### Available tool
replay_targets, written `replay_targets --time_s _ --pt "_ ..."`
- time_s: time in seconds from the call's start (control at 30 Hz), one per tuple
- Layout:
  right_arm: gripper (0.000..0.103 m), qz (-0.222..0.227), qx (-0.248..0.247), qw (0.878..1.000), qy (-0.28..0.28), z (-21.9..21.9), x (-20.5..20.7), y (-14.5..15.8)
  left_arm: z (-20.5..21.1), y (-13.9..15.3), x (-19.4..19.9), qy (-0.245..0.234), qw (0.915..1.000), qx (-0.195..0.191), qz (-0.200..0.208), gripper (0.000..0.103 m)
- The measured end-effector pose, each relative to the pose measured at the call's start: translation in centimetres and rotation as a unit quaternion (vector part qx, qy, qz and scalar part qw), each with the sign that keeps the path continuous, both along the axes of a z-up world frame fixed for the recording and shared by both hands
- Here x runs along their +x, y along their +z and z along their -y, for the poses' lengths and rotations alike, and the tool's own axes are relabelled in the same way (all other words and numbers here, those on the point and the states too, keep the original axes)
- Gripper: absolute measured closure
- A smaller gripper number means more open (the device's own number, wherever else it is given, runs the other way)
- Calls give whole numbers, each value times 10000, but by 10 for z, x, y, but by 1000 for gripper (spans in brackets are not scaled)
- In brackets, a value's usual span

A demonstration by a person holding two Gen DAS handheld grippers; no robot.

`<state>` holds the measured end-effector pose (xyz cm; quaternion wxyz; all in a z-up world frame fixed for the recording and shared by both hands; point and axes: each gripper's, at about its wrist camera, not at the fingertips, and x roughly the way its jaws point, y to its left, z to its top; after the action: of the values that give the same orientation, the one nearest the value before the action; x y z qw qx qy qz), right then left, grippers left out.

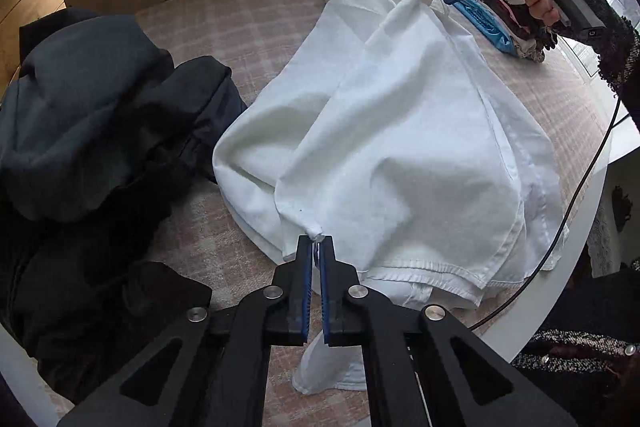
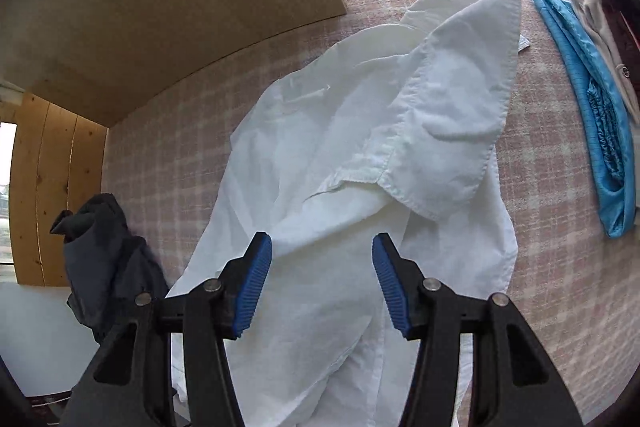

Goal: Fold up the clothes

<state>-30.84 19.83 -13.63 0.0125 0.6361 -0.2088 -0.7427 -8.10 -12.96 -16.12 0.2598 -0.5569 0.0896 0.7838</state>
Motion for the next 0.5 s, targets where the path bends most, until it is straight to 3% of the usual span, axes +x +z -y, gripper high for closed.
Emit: replay_targets --time_s 0.13,0.23,0.33,0.5 --pt "51 215 38 9996 149 8 -9 -14 -35 26 37 -668 9969 339 -245 102" --pt "51 132 -493 9982 -306 -6 -1 -7 -53 46 58 -912 9937 520 -392 102" --pt "51 112 -362 9992 -102 -2 -7 3 -59 62 70 -960 9908 886 -341 102" --pt "51 590 6 9976 363 17 -13 -20 -83 73 95 -1187 9863 1095 -333 102"
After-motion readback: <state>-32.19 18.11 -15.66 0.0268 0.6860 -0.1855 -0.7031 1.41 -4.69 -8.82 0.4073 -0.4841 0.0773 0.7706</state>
